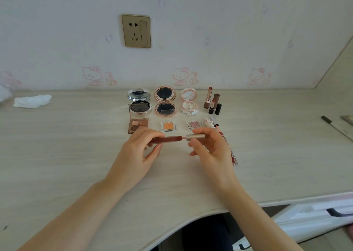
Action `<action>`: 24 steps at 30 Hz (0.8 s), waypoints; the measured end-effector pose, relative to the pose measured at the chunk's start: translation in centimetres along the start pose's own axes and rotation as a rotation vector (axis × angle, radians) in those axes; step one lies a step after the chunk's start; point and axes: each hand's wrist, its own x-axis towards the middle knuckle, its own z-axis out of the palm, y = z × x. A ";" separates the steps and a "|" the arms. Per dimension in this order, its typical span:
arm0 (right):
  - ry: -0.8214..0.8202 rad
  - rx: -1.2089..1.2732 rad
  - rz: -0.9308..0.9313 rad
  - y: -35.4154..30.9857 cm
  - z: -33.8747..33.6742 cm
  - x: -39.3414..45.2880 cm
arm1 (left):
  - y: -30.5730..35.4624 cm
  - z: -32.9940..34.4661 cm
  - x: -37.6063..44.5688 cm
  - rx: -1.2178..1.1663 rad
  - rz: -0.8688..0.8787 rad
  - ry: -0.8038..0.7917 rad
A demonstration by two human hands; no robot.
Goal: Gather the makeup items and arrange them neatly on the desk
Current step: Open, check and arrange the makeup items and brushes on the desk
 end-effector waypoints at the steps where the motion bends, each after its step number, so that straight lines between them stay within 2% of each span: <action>1: 0.017 0.038 0.001 -0.1 -0.1 0.1 | 0.1 0.0 0.0 -0.008 0.010 0.002; 7: 0.038 0.112 -0.013 -1.9 -2.0 0.4 | 1.4 0.4 0.2 -0.006 0.090 0.048; 12: 0.057 0.137 0.062 -3.2 -4.6 1.3 | 3.3 1.1 0.1 -0.077 0.127 -0.055; 16: 0.095 0.139 0.123 -3.7 -6.7 1.9 | 4.8 2.1 0.5 0.000 0.211 -0.153; 20: 0.126 0.098 0.152 -4.1 -8.9 3.0 | 6.7 4.0 1.8 0.081 0.367 -0.183; 24: 0.139 0.055 0.196 -4.3 -11.4 4.3 | 8.8 6.4 3.0 0.090 0.427 -0.179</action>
